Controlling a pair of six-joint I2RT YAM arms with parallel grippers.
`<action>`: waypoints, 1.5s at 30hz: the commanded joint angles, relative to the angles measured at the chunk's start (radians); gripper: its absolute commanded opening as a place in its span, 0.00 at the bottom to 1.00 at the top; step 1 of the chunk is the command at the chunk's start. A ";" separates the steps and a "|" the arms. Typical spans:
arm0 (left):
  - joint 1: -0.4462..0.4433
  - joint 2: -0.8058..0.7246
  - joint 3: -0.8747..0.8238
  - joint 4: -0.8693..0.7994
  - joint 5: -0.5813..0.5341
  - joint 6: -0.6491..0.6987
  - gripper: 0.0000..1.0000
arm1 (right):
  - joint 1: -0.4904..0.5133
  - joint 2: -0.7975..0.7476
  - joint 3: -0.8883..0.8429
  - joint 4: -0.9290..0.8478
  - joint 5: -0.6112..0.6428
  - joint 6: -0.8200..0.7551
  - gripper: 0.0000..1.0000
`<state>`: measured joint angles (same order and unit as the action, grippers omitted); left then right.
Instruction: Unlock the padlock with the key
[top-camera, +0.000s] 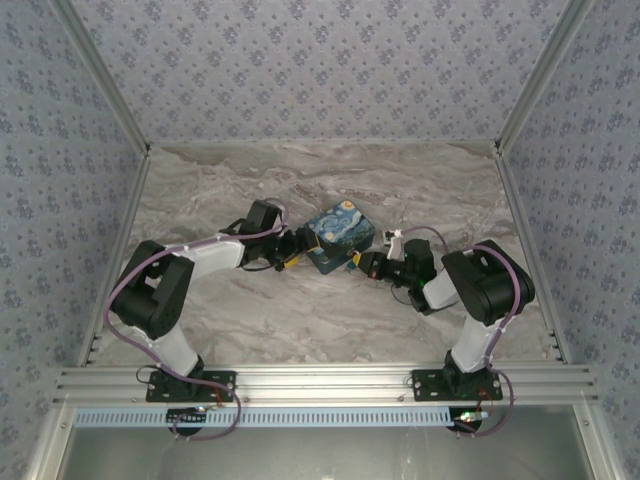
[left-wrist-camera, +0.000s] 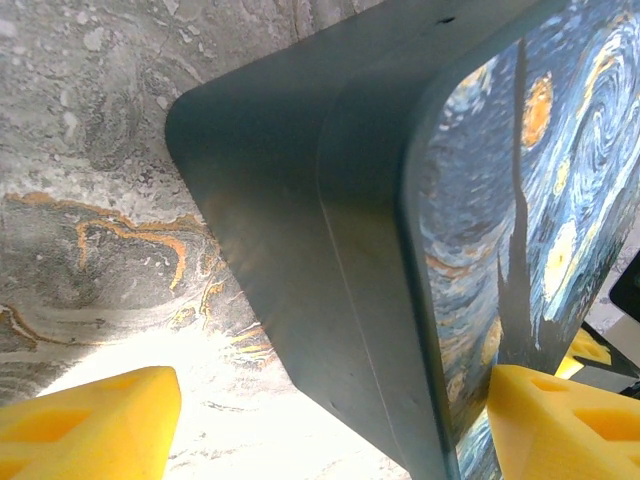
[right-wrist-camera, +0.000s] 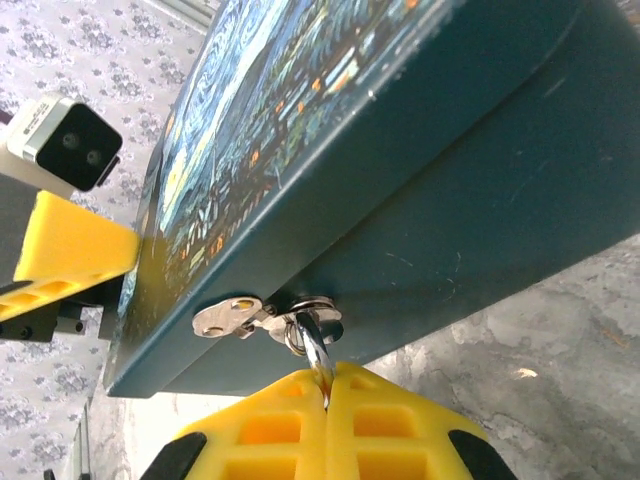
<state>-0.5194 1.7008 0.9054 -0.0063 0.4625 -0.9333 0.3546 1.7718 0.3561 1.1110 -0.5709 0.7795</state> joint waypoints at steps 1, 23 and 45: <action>-0.008 0.036 -0.021 -0.091 -0.048 0.004 0.79 | -0.008 -0.021 0.016 0.072 0.045 0.055 0.04; 0.055 0.045 0.069 -0.173 -0.115 0.085 0.79 | -0.063 -0.376 -0.019 -0.375 0.080 -0.118 0.04; 0.122 -0.324 0.072 -0.156 -0.279 0.221 0.85 | 0.111 -0.725 0.283 -1.497 0.171 -0.307 0.04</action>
<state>-0.3992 1.4963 1.0084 -0.1776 0.2821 -0.7593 0.4412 1.0218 0.5648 -0.1768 -0.4305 0.4885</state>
